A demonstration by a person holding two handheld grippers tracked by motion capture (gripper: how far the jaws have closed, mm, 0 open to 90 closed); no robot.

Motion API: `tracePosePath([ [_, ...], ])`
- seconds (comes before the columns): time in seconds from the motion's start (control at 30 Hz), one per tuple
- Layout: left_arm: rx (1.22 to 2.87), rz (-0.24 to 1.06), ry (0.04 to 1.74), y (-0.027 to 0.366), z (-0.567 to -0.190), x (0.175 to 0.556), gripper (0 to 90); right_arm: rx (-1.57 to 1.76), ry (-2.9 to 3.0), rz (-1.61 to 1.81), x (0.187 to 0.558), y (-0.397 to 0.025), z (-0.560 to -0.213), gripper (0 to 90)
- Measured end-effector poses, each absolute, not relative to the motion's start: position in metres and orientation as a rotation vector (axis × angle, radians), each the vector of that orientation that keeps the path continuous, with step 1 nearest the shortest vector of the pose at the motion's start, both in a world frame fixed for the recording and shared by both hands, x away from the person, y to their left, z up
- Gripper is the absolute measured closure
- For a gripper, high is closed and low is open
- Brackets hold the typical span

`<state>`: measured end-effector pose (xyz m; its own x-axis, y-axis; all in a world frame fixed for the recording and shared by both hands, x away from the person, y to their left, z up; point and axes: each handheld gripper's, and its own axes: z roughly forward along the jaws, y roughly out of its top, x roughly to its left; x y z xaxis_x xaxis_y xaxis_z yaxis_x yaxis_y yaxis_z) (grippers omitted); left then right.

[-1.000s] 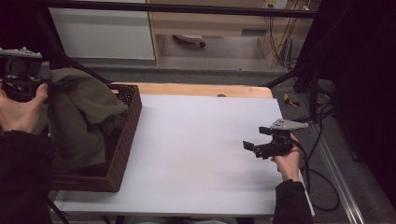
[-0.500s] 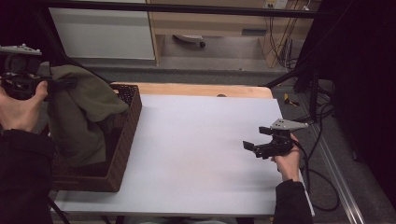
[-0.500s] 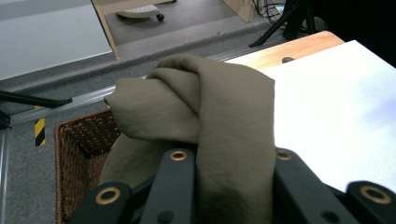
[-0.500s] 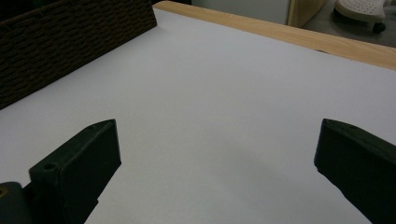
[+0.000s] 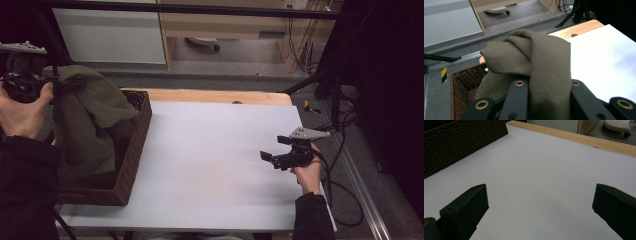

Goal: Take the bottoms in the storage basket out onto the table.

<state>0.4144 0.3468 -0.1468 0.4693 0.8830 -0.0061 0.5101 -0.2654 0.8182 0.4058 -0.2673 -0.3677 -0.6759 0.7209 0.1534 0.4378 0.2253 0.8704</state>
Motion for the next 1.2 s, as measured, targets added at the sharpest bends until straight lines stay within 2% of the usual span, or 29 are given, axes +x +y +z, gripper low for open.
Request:
tracePosePath([
  [1.2,1.947,0.543,1.062,0.301,-0.137,0.423,79.1,1.084,2.219,1.432,0.405,-0.268,-0.367,1.2],
])
